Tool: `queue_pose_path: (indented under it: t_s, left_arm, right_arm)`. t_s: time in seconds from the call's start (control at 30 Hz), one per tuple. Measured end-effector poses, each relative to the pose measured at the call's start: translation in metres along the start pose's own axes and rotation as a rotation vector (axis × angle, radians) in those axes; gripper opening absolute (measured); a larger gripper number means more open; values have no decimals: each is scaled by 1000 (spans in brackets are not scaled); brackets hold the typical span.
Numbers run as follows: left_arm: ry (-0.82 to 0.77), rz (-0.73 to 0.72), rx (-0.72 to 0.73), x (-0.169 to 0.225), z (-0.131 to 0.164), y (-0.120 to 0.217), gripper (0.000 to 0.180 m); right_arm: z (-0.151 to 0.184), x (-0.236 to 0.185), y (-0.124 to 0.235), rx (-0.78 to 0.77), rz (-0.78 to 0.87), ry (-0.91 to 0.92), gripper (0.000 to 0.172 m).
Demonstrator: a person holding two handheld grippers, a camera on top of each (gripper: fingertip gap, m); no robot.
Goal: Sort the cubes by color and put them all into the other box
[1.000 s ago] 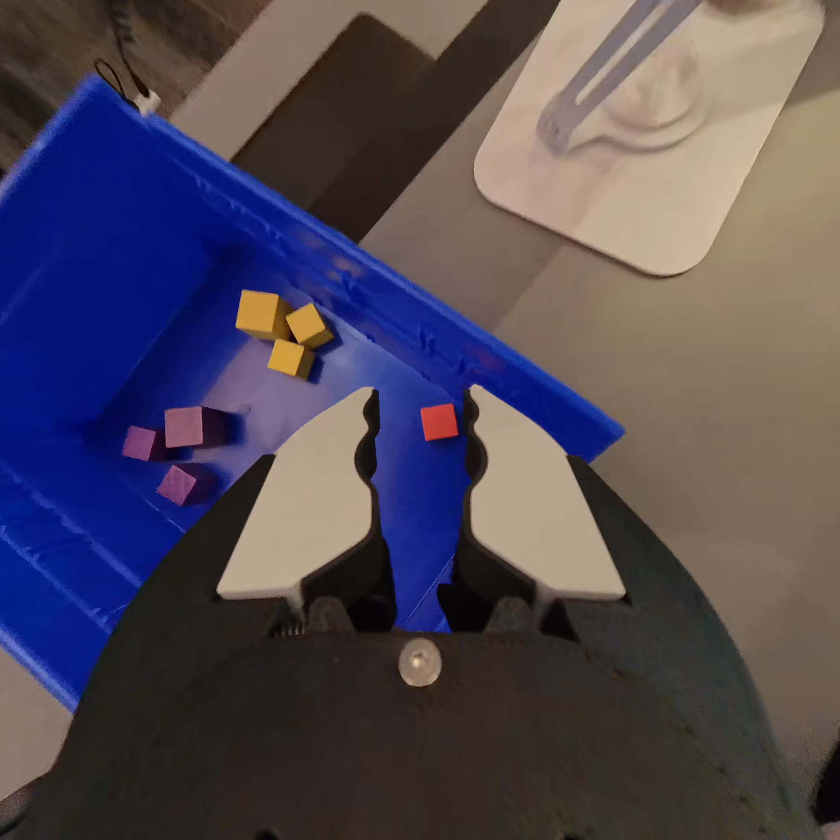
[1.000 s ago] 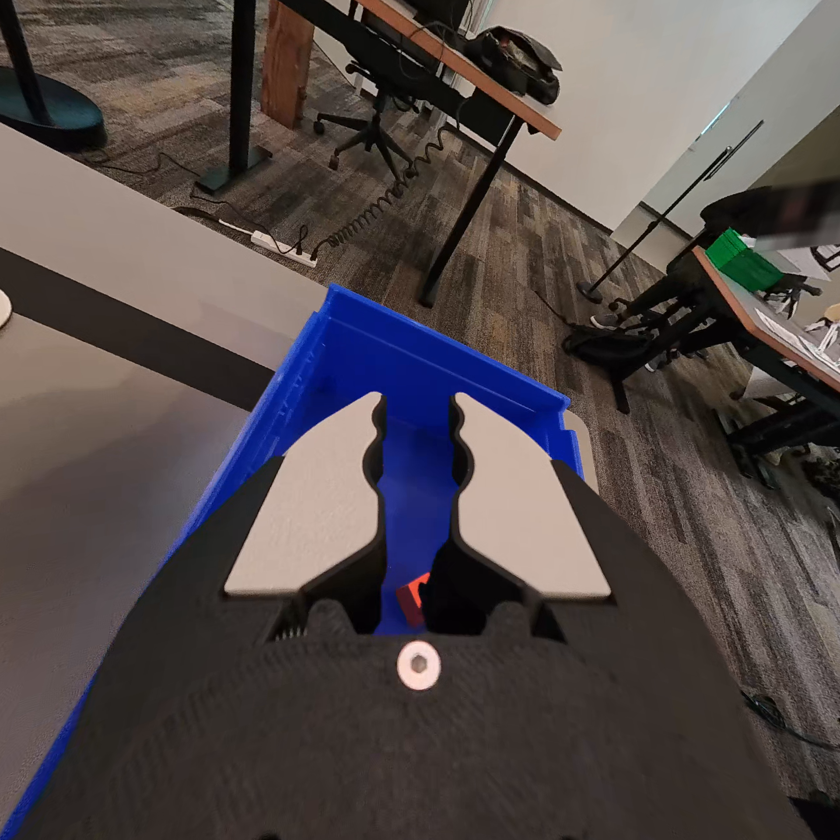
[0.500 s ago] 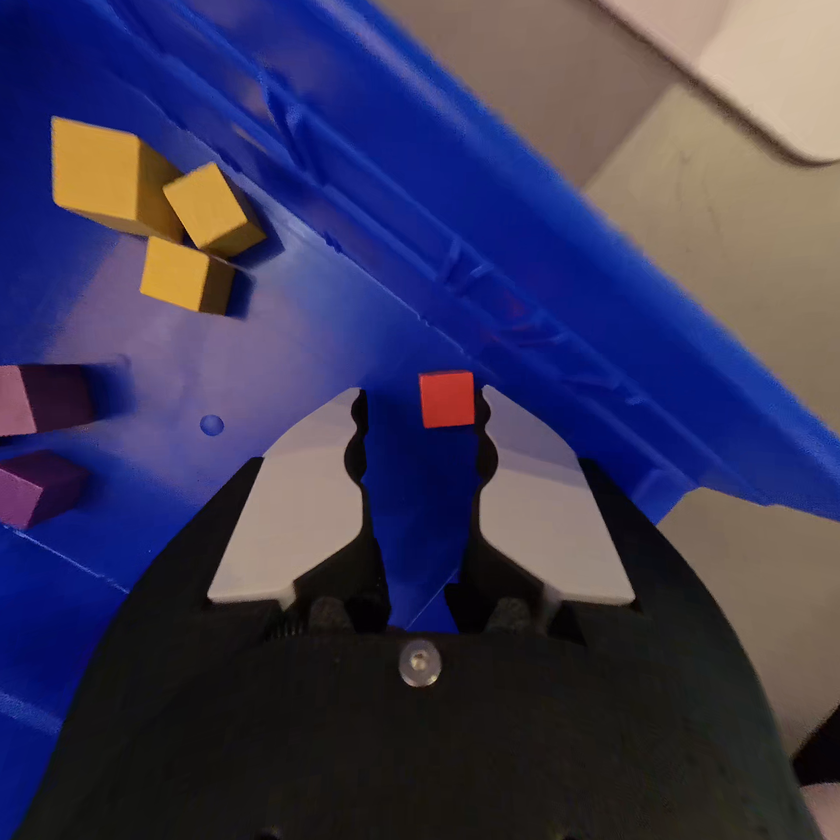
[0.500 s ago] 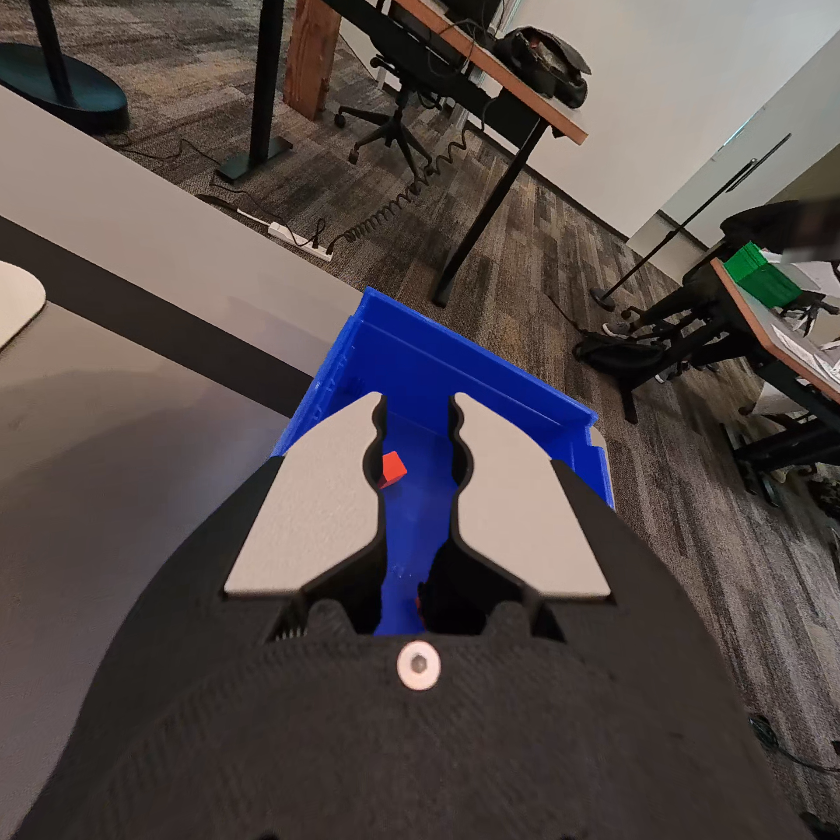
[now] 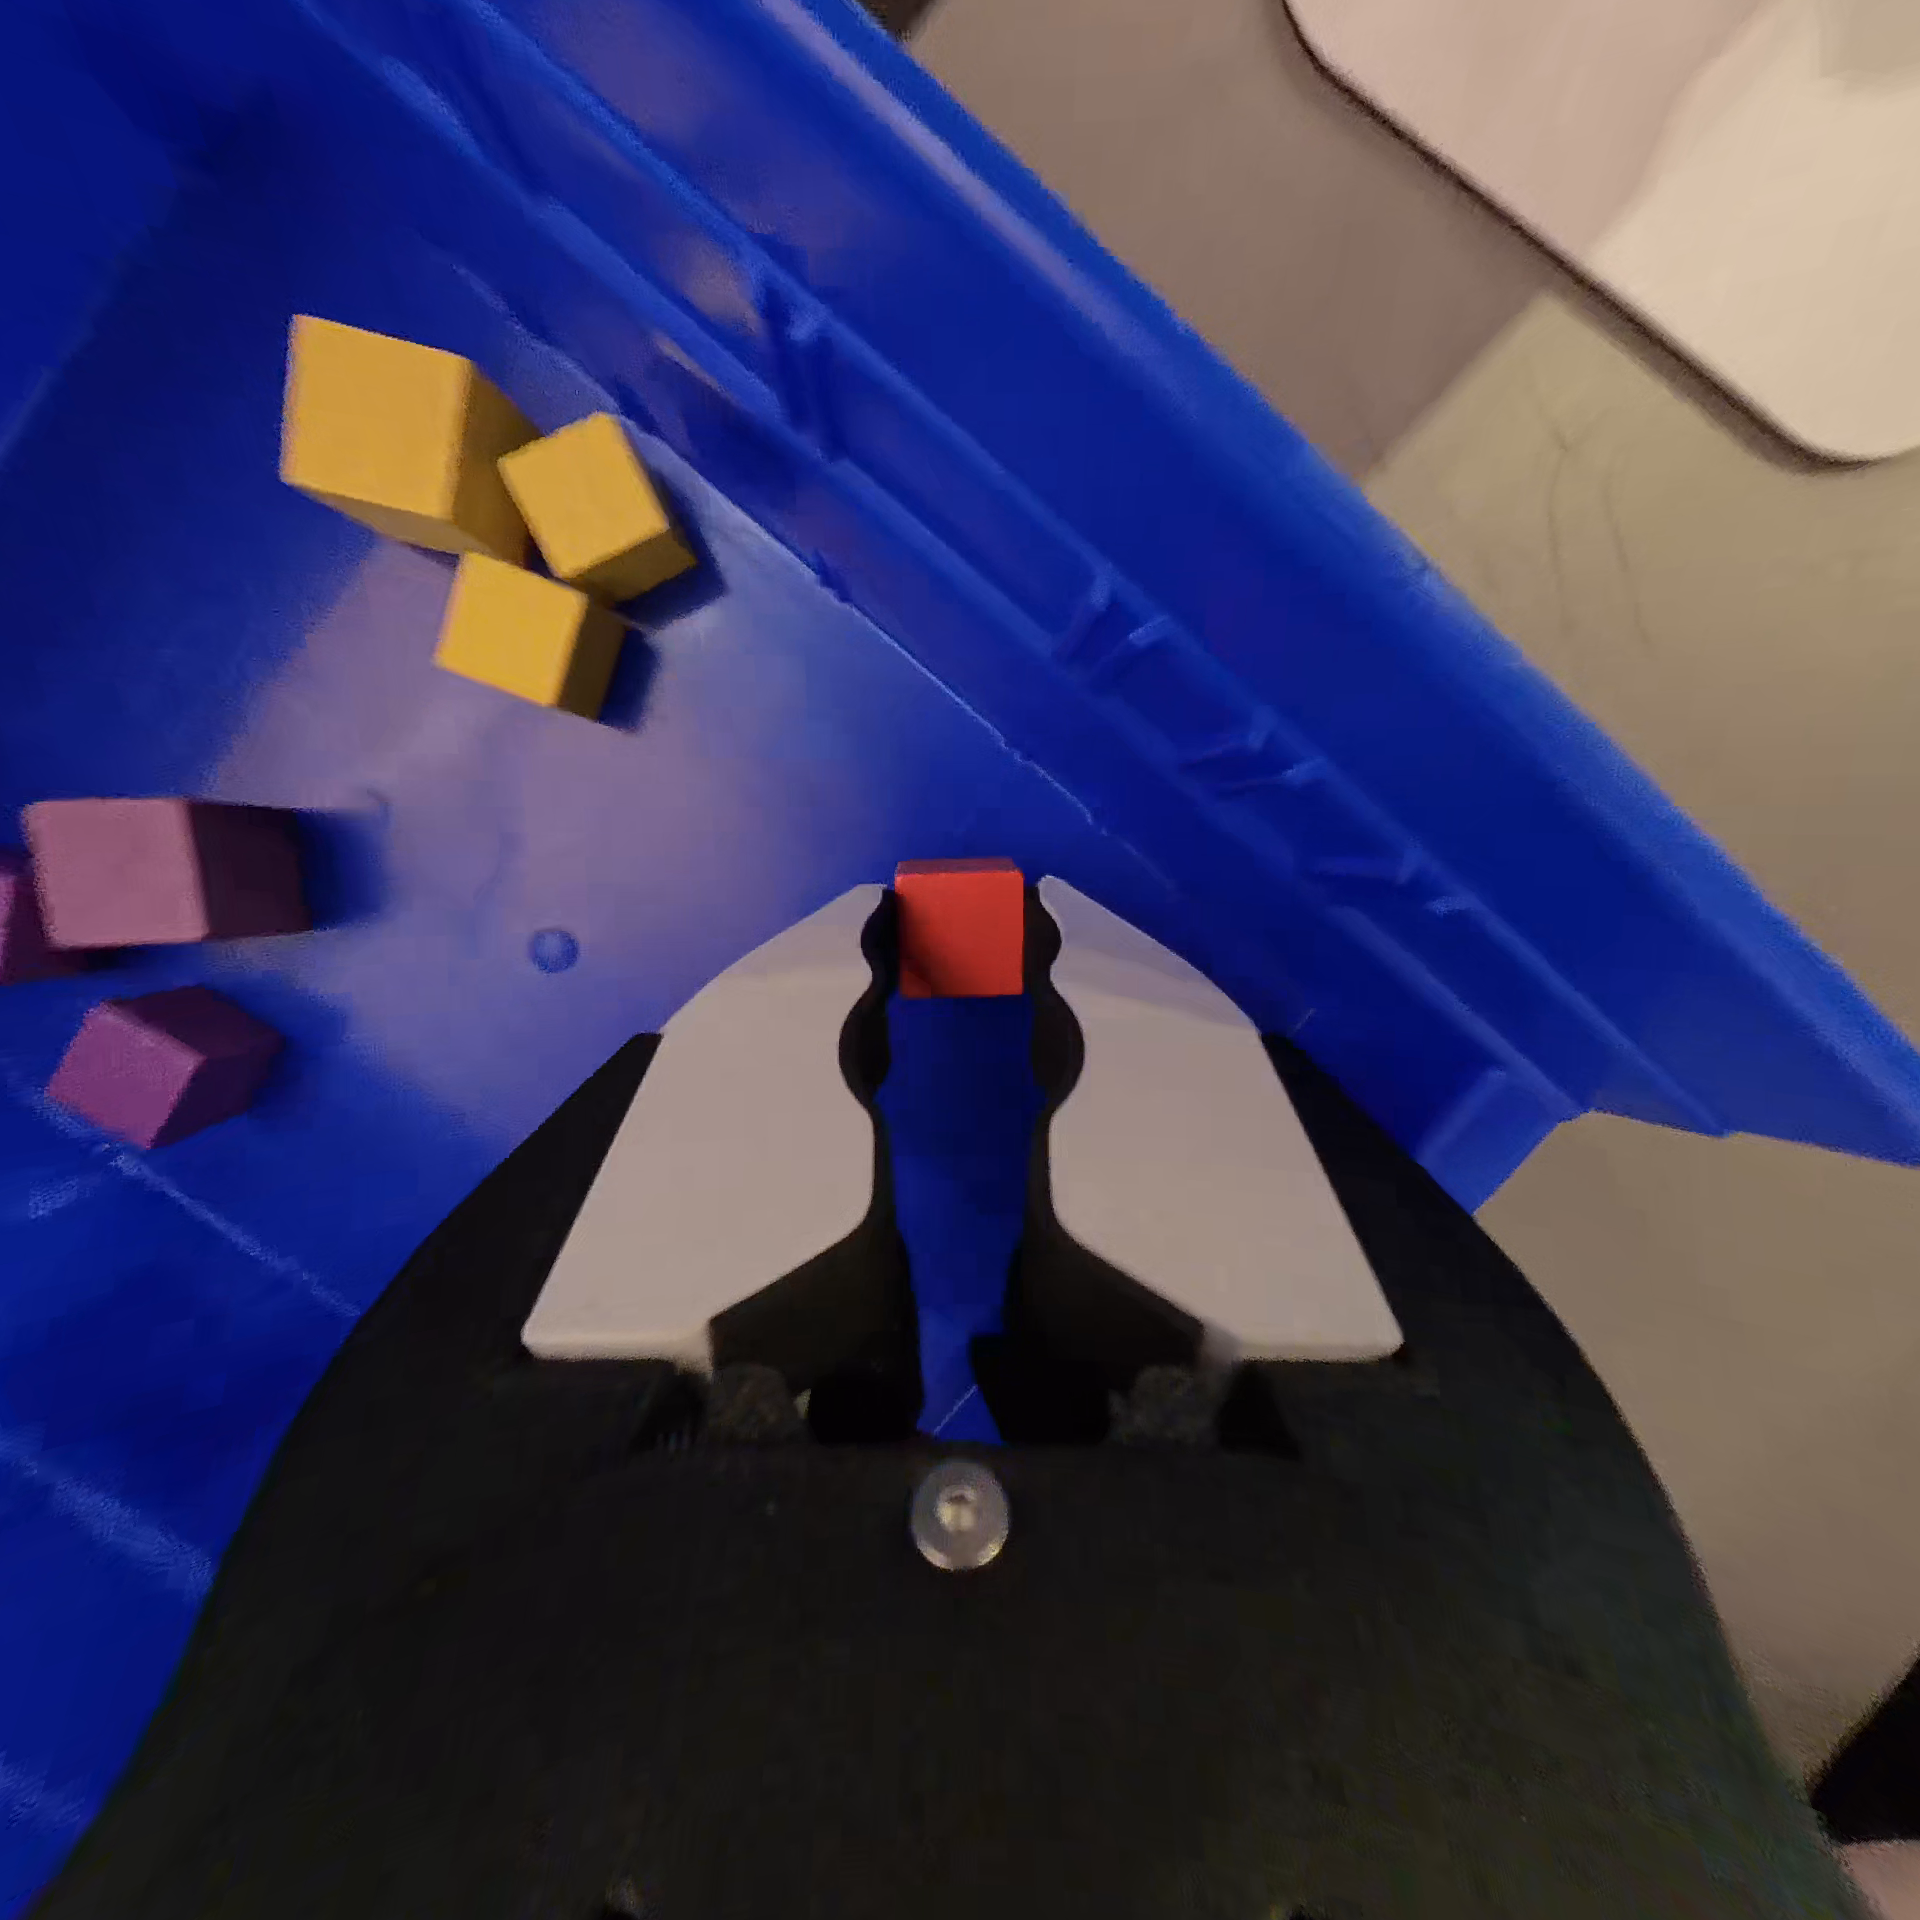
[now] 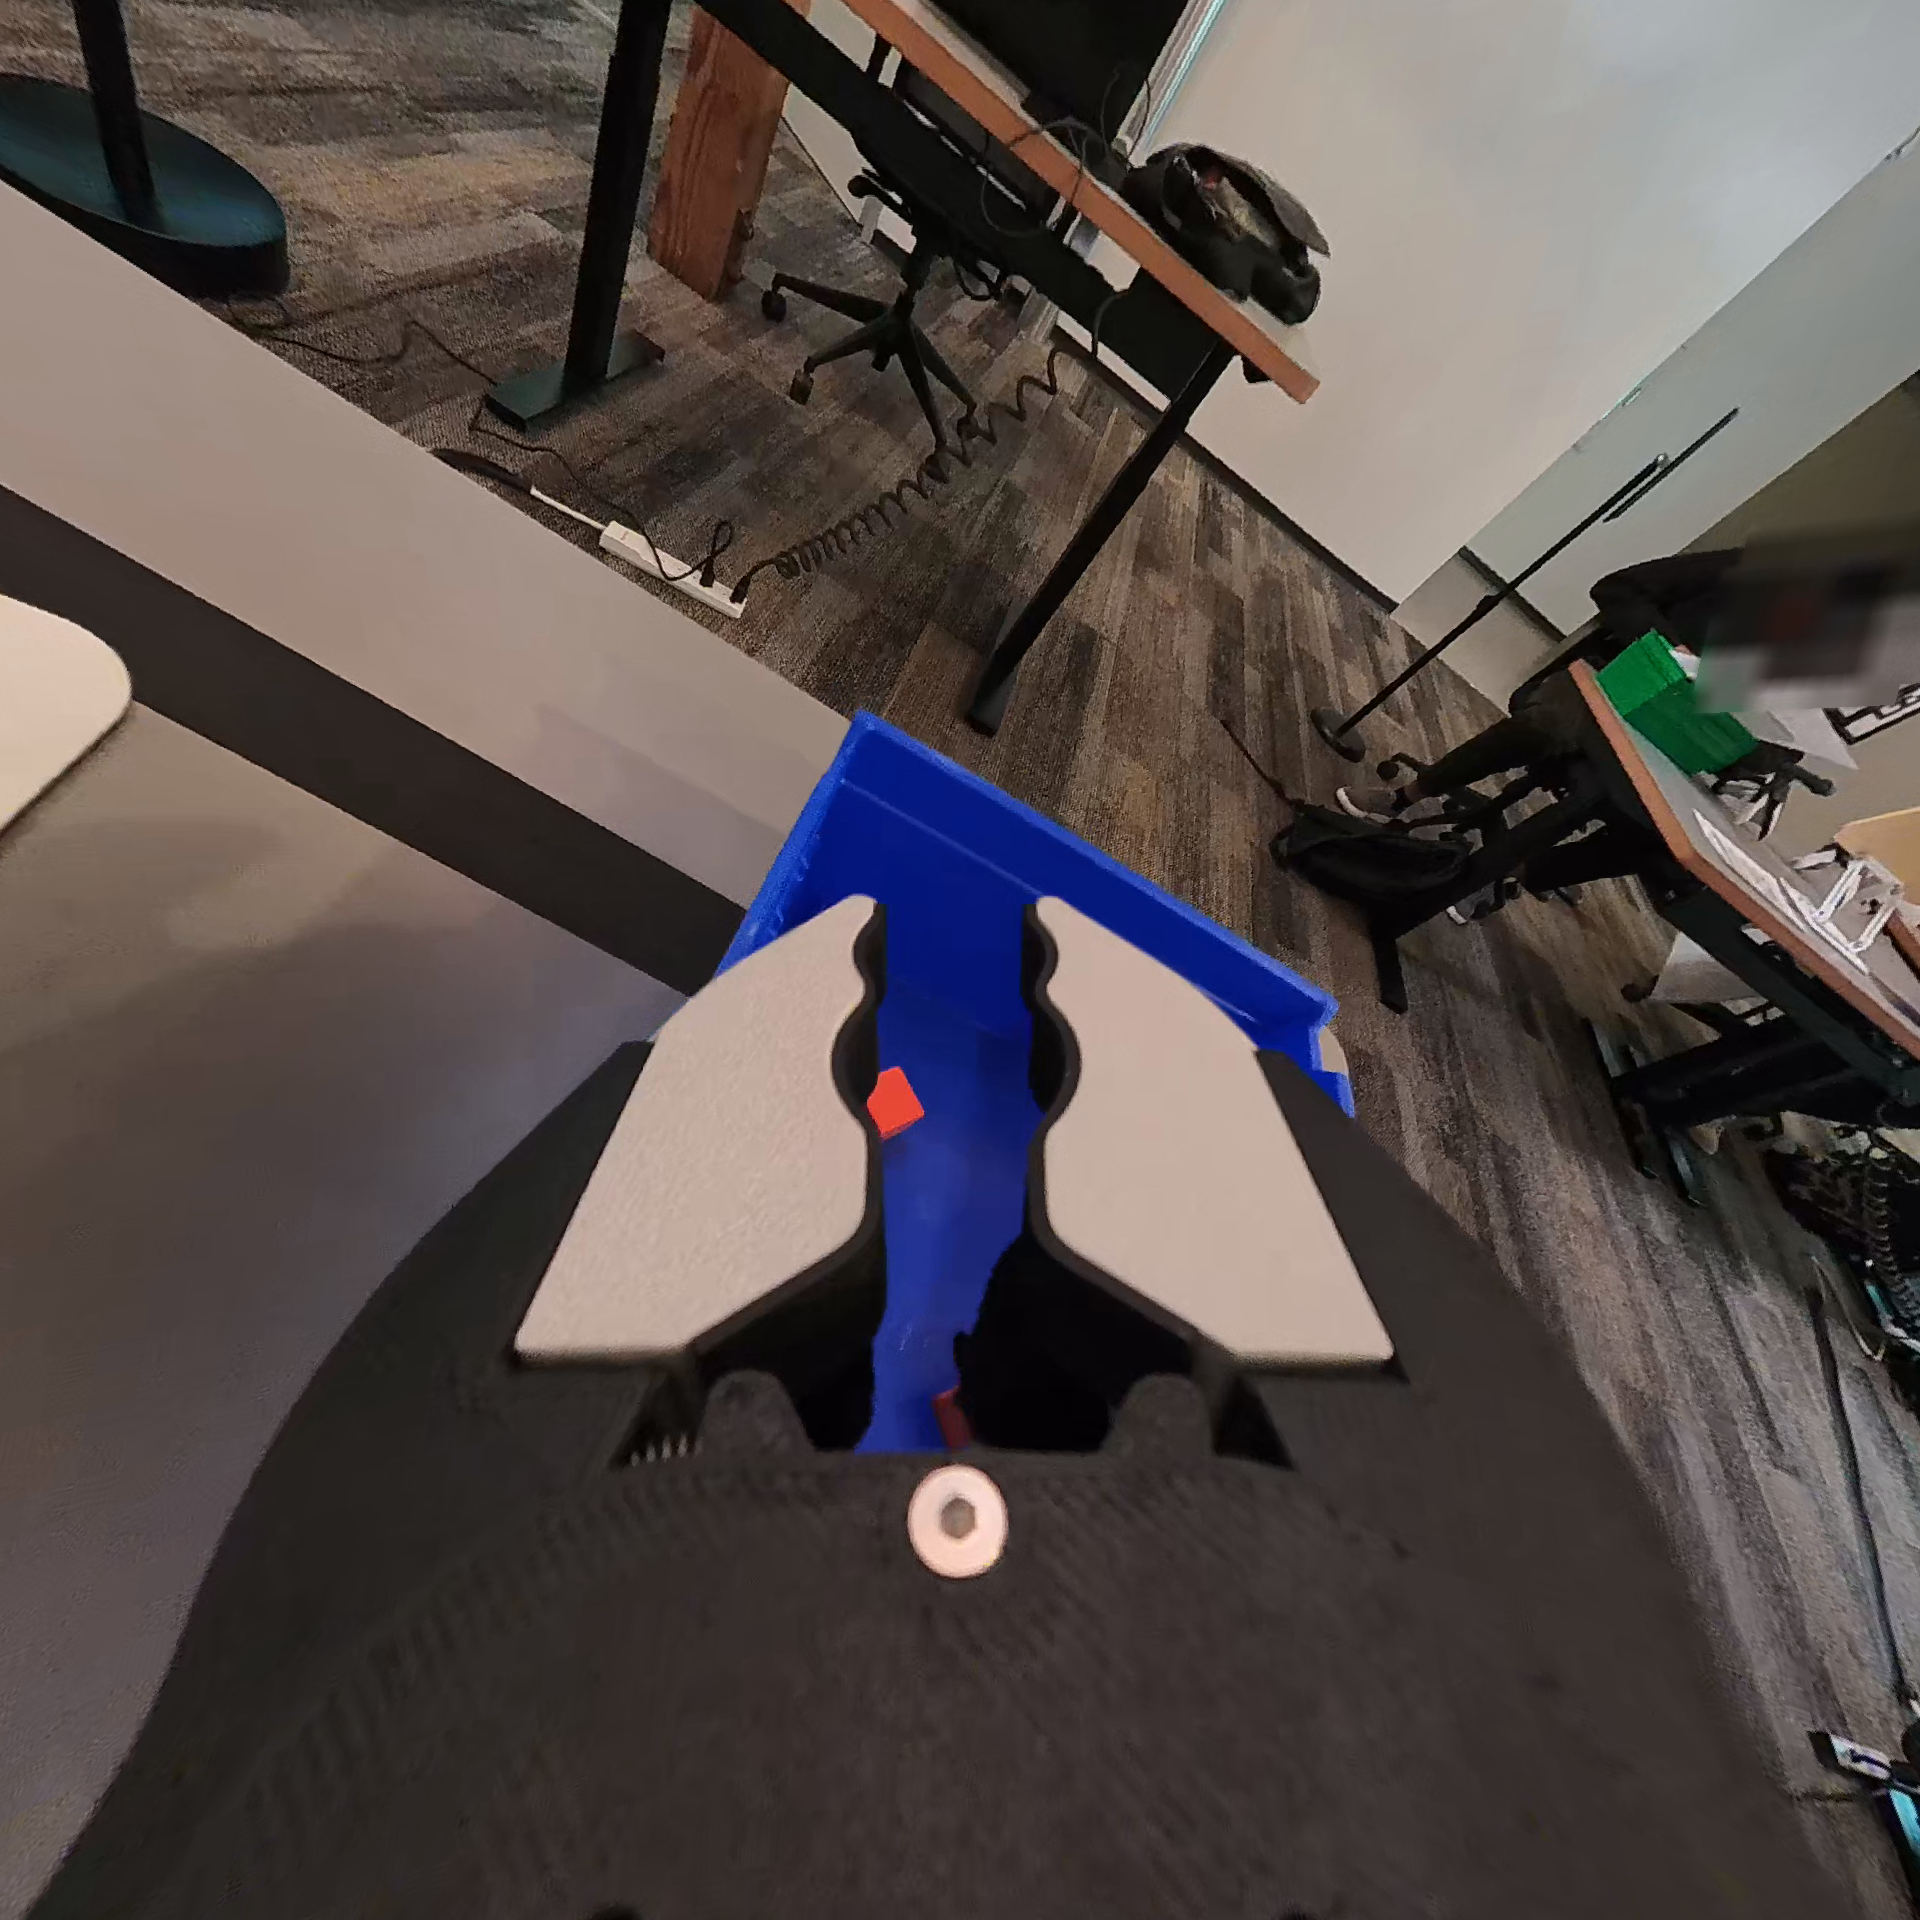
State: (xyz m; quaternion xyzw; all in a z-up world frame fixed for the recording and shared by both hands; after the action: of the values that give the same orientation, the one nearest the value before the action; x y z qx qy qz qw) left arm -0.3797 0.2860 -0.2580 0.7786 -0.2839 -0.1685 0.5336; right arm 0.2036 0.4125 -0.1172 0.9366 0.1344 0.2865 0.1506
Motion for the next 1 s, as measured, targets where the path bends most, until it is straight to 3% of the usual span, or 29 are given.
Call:
queue_pose_path:
  t_s: [0.13,0.27,0.4,0.53,0.77,1.0]
  left_arm:
    - [77,-31,172,-12,-12,39,23]
    - [98,-7,413,-2,-36,98,23]
    - [14,33,651,34,-67,162,23]
    - [-109,139,834,91,-101,204,23]
    - [-278,368,938,190,-147,213,22]
    - [-323,668,929,250,-164,195,23]
  right_arm:
    - [-26,0,16,94,22,32,25]
    - [-74,-2,52,282,73,79,27]
    - [-122,-23,97,453,72,167,28]
    - [-161,-72,132,602,-20,233,33]
    - [-191,-184,169,775,-167,447,41]
    - [-192,-241,184,867,-264,525,47]
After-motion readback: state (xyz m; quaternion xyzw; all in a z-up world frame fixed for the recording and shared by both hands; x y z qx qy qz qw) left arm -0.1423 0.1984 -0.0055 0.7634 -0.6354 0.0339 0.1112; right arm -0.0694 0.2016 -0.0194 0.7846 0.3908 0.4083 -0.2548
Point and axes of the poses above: each gripper's, where its closed fingertips meet, y back along the fingers, z out of its underside, x = y × z across the jaws, the point moved 1 cm from there along y, back along the fingers, and after that the axes turned 3 degrees about -x, right-handed, at the moved point
